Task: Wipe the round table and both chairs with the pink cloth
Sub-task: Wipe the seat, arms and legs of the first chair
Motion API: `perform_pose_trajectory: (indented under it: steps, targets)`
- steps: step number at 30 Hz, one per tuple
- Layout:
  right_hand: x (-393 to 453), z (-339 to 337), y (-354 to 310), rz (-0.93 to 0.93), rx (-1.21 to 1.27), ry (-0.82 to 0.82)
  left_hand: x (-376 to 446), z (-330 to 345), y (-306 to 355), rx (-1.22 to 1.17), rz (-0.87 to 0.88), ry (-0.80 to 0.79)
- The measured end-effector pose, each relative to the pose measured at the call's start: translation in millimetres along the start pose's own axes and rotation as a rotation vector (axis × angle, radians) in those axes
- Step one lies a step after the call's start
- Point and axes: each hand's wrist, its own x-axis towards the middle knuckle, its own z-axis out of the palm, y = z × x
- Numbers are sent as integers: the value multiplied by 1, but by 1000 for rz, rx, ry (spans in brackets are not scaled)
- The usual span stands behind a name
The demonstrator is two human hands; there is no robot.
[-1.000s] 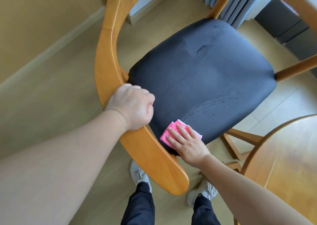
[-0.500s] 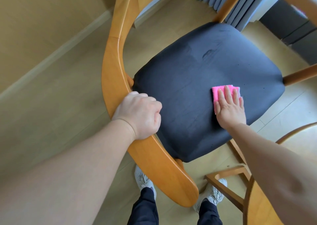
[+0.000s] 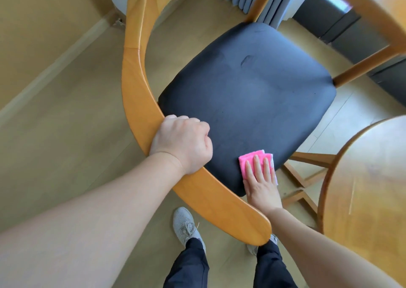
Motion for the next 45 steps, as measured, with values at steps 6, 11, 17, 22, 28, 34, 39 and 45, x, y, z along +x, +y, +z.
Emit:
perform_pose_trajectory:
  steps: [6, 11, 17, 22, 28, 34, 39, 45]
  targets:
    - [-12, 7, -19, 100, 105, 22, 1, -6, 5, -13, 50, -57]
    - [13, -1, -28, 358, 446, 108, 44, 2, 36, -37, 175, -163]
    - [56, -16, 1, 532, 537, 161, 78, 21, 59, -38, 189, -377]
    - [86, -37, 45, 585, 596, 128, 104, 17, 63, 22, 210, -451]
    - [119, -58, 76, 665, 586, 167, 131, 24, 77, 5, 244, -456]
    - [124, -54, 79, 677, 554, 168, 151, 31, 76, 14, 336, -468]
    - [117, -57, 79, 695, 519, 121, 153, 17, 59, 4, 376, -465]
    - [140, -71, 97, 693, 443, 169, 164, 18, 46, -57, 397, -428]
